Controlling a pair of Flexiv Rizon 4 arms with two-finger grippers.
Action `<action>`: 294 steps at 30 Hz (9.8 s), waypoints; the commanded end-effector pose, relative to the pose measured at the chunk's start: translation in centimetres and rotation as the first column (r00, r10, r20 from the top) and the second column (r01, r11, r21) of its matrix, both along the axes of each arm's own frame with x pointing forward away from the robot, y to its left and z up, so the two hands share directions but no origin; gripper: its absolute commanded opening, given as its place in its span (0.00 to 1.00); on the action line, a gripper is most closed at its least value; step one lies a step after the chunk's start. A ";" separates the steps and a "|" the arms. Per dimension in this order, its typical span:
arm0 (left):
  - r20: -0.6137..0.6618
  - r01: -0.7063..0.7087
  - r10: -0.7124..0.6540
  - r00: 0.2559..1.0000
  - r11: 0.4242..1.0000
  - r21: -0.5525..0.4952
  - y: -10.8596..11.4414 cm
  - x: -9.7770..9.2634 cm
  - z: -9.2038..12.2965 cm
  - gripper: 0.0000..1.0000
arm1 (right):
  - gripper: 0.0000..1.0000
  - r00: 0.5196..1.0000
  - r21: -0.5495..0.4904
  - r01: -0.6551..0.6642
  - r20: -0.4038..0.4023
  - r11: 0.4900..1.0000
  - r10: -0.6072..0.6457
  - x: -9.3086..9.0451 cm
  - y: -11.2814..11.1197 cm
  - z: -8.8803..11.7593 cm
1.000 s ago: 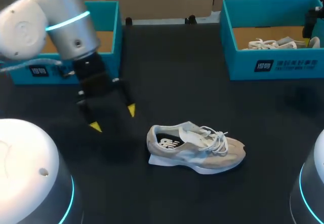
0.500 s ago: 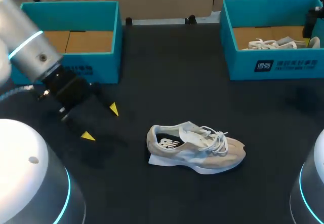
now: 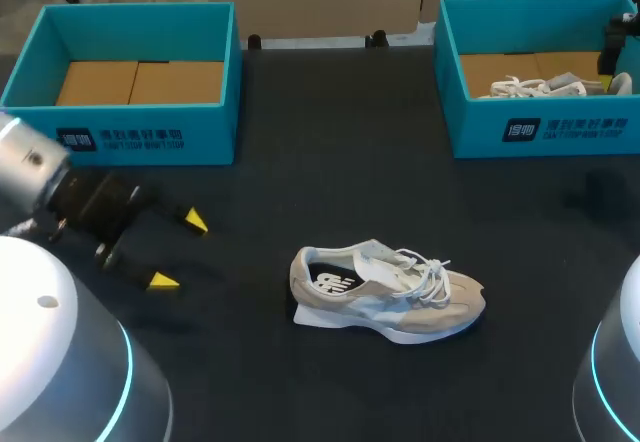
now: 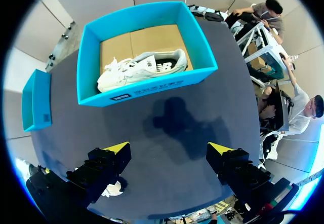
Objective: Take the shoe out of the shoebox, open the shoe tongue, remove and reinsert the insole, then place the shoe into the shoebox
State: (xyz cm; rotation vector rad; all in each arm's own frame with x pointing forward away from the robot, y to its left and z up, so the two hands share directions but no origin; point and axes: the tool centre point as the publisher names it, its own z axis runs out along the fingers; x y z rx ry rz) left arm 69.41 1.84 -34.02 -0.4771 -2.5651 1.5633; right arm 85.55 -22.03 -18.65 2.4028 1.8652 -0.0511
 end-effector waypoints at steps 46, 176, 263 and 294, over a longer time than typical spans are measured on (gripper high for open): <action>-0.209 -0.293 0.253 0.945 0.937 -0.192 -6.7 -0.4 -3.6 1.00 | 1.00 1.000 0.000 0.000 0.001 1.000 0.000 0.0 0.0 0.0; -0.256 -0.209 0.149 0.955 0.952 -0.223 -21.0 -1.4 -8.5 0.00 | 1.00 1.000 0.000 0.000 0.001 1.000 0.000 0.0 0.0 0.0; -0.256 -0.209 0.149 0.955 0.952 -0.223 -21.0 -1.4 -8.5 0.00 | 1.00 0.999 -0.006 0.029 0.016 1.000 -0.029 -18.9 32.0 -1.6; -0.256 -0.209 0.149 0.955 0.952 -0.223 -21.0 -1.4 -8.5 0.00 | 1.00 0.988 -0.284 -0.133 -0.111 0.949 0.105 -20.5 42.3 -7.1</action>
